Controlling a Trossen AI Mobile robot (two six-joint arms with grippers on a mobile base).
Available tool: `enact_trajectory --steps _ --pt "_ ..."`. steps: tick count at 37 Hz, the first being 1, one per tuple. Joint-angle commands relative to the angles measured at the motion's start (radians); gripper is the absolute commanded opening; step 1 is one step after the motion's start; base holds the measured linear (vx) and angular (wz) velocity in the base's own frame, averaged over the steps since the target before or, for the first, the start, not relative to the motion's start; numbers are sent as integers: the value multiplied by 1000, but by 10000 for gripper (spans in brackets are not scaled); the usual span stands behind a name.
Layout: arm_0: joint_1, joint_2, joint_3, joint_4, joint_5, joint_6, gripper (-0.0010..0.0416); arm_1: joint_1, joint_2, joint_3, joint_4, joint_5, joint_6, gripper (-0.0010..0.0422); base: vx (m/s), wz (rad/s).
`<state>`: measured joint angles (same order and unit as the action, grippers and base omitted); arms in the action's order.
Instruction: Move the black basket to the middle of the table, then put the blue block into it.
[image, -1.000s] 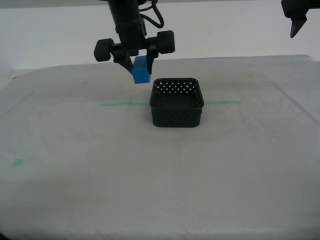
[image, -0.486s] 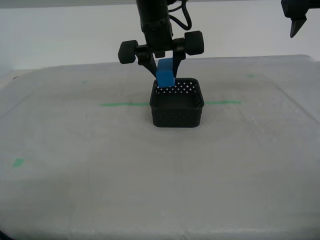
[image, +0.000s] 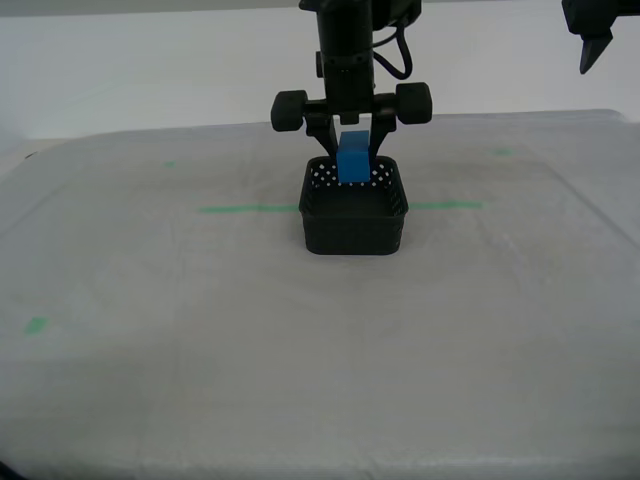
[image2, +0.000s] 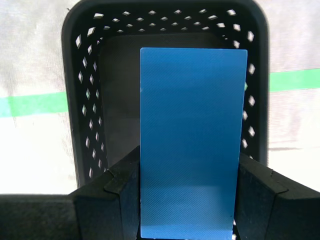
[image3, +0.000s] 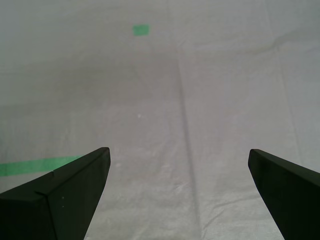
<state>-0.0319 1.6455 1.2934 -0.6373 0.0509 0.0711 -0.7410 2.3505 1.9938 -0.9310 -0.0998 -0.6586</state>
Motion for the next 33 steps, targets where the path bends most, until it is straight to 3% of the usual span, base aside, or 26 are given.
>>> enact_trajectory --steps 1,19,33 --pt "0 1 0 2 2 -1 387 0 51 70 -60 1 16 0 0 0" --pt "0 1 0 6 1 -1 387 2 98 132 -113 2 22 7 0 0" --pt "0 1 0 6 1 -1 387 3 98 132 -127 -31 66 120 0 0"
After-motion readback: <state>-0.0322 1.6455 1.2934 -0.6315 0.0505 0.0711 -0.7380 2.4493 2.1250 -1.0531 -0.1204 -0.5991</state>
